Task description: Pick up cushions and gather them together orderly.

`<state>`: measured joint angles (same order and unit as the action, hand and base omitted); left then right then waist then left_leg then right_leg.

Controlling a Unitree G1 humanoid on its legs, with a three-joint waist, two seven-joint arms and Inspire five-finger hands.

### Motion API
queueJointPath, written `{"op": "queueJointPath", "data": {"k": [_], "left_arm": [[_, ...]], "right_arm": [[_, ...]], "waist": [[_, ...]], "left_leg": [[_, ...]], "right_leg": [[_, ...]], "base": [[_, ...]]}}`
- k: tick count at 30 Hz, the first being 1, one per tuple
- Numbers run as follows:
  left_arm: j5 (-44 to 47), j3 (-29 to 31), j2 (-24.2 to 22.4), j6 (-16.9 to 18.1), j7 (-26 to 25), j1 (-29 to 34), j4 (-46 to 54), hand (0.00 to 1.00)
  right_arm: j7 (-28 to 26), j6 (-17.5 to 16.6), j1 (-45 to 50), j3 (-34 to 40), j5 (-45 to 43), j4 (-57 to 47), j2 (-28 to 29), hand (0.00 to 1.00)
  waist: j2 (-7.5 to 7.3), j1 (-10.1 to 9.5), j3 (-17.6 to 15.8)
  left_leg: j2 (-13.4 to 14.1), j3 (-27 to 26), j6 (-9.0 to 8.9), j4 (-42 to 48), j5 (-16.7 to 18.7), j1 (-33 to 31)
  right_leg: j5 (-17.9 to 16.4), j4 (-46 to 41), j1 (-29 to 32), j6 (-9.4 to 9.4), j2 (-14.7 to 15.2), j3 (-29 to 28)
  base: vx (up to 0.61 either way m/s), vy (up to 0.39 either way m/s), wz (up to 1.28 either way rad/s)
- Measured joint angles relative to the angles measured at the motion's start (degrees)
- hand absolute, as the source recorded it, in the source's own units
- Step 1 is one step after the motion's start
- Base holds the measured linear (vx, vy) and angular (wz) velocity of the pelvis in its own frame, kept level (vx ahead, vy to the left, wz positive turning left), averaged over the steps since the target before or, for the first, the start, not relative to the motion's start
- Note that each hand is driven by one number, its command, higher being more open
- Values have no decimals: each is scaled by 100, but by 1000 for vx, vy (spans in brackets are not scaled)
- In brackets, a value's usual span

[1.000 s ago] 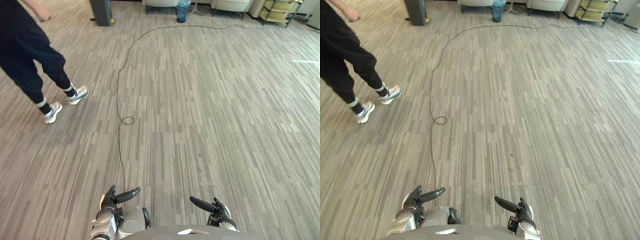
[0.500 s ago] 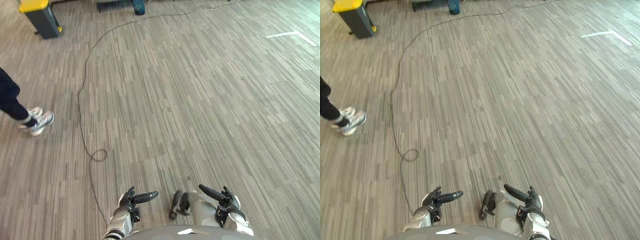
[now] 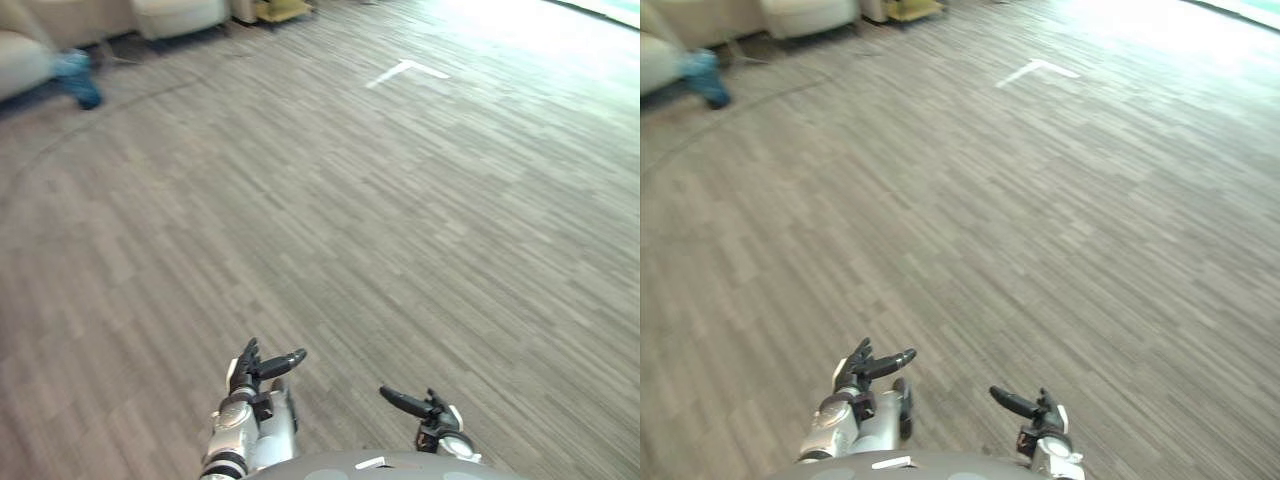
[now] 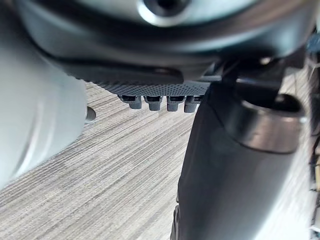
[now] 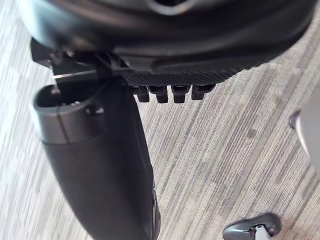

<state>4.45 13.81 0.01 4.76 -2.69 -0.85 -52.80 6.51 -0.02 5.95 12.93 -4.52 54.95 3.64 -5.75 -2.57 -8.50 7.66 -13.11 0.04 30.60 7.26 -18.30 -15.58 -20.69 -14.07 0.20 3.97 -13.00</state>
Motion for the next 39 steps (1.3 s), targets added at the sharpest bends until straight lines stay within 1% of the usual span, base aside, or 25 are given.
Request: {"op": "queueJointPath", "data": {"k": [1,2,3,4,8,10,12,13,14,16,17,18,20,22,24,26,28,30,32,34,35,36,37,38,39], "left_arm": [[0,12,40,-23,-21,-7,-57,100],[-5,21,122,-60,-116,-14,-287,100],[-5,17,135,-81,-137,-21,-336,100],[-5,-10,139,-133,-186,-32,-413,100],[-5,-197,148,-163,-259,5,-548,100],[-5,-368,188,-165,-260,-14,-715,100],[-13,-568,201,-183,-237,7,-862,100],[-61,-652,226,-183,-222,5,-874,100],[-73,-683,201,-177,-191,-30,-953,100],[-189,-790,172,-154,-146,-117,-957,100],[-190,-790,170,-154,-145,-117,-957,100],[-313,-771,123,-159,-122,-29,-959,100],[-414,-691,80,-163,-92,-8,-905,100],[-452,-322,5,-162,-81,6,-679,100],[-452,-202,13,-160,-84,28,-519,100],[-447,-175,2,-91,-95,50,-265,100],[-438,-157,-103,19,-96,74,-19,100],[-417,-128,-245,96,-103,66,71,100],[-384,-125,-323,154,-102,50,115,100],[-375,-134,-352,149,-76,50,154,100],[-365,-130,-349,150,-74,39,164,100],[-373,-124,-323,112,-95,47,143,100],[-377,-134,-310,73,-98,44,118,100],[-382,-132,-228,30,-95,-38,53,100],[-375,-119,-174,8,-111,-74,46,100]], "right_arm": [[1,2,33,-33,0,16,-3,100],[-66,-19,7,-64,20,-54,-54,100],[-95,-42,-10,-64,32,-81,-83,100],[-110,-96,-23,-63,49,-119,-139,100],[-118,-158,-54,-15,114,-306,-240,100],[-117,-207,-207,186,115,-181,-249,100],[-103,-176,-284,292,100,-111,-291,100],[-93,-177,-279,297,115,-90,-308,100],[-122,-159,-402,397,99,28,-408,100],[-115,-149,-554,449,243,135,-500,100],[-115,-149,-554,455,243,136,-500,100],[-128,-110,-488,751,212,161,-453,100],[-119,-99,-356,751,218,75,-451,100],[-111,-96,-292,689,215,-35,-439,100],[-87,-72,-290,528,208,-33,-451,100],[-85,-41,-261,356,193,-21,-438,100],[-86,14,-233,319,196,-6,-393,100],[-97,66,-253,152,219,-8,-384,100],[-104,69,-280,-1,222,-3,-394,100],[-74,58,-285,-87,221,-10,-390,100],[-59,59,-272,-115,221,-7,-382,100],[-19,61,-166,-122,225,-10,-270,100],[-11,60,-117,-115,225,-10,-221,100],[7,69,-32,-48,223,28,-144,100],[-5,113,-76,114,218,106,-103,100]], "waist": [[-38,-10,21],[-23,-11,-3],[0,-10,-19],[7,-11,-25],[215,41,-93],[253,189,-187],[244,319,-200],[191,338,-210],[304,397,-304],[424,440,-416],[426,442,-417],[453,500,-399],[498,531,-371],[605,511,-376],[621,477,-412],[560,383,-420],[519,256,-424],[558,172,-432],[577,95,-428],[602,55,-387],[570,0,-381],[401,-33,-239],[383,-25,-156],[118,1,-131],[50,-19,-166]], "left_leg": [[-18,-149,58,103,199,161],[-60,-531,189,-107,455,830],[-71,-572,182,-205,501,1031],[-69,-737,175,-401,568,1434],[58,-1258,104,-1275,619,2644],[173,-1529,54,-1852,630,3361],[171,-1754,11,-2154,605,3742],[87,-1783,-9,-2288,601,3900],[118,-1770,-194,-2498,539,4198],[-30,-1390,-502,-2691,218,4144],[-34,-1388,-505,-2691,208,4144],[103,-1534,-737,-2437,-138,4287],[574,-1106,-857,-1008,-233,3818],[1172,-160,-971,2111,-470,2400],[1301,27,-993,3371,-331,1686],[1219,-233,-727,3326,91,896],[1047,-717,-426,2153,395,452],[735,-846,-351,680,420,176],[536,-834,-461,-331,261,48],[361,-840,-402,-1366,-116,-87],[293,-744,-175,-1416,-422,-87],[178,-685,157,-1352,-948,-23],[133,-671,313,-1318,-1145,-23],[11,-703,415,-1030,-991,31],[106,-779,482,-674,-749,133]], "right_leg": [[135,-512,130,110,29,-4],[989,-2401,911,771,103,40],[1113,-2944,1160,1001,125,104],[1151,-3797,1593,1070,207,417],[638,-4656,2852,374,623,1944],[279,-3681,3417,67,624,2898],[348,-1952,3579,13,576,3511],[593,-1149,3583,64,550,3580],[1163,-875,3452,-680,308,3605],[789,-1045,3514,-695,149,3464],[782,-1048,3513,-696,147,3465],[388,-1249,3314,-733,59,3457],[228,-954,2951,-702,-207,3466],[276,-325,2378,-710,-666,3403],[269,65,1843,-718,-926,3223],[269,611,1154,-718,-1047,2964],[326,1048,661,-762,-1062,2704],[327,1355,250,-764,-1092,2361],[316,1521,45,-745,-1122,2050],[194,1792,-290,-607,-1166,1648],[100,1810,-433,-585,-1126,1465],[35,1755,-520,-550,-970,1118],[23,1673,-512,-527,-902,1047],[-113,1200,-396,-288,-652,1123],[-50,489,-230,-187,-603,1133]], "base": [[662,312,-86],[735,313,-92],[485,175,-104],[451,128,-74],[418,45,-66],[513,-53,-57],[413,-97,-39],[496,-182,-39],[421,-159,-46],[511,-233,-41],[406,-239,-19],[321,-213,-8],[349,-250,-11],[309,-242,-34],[387,-200,-57],[453,-150,-57],[330,-63,-48],[488,8,-68],[438,56,-77],[541,97,-92],[706,118,-123],[505,81,-97],[634,96,-67],[623,93,-29],[746,131,-37]]}}
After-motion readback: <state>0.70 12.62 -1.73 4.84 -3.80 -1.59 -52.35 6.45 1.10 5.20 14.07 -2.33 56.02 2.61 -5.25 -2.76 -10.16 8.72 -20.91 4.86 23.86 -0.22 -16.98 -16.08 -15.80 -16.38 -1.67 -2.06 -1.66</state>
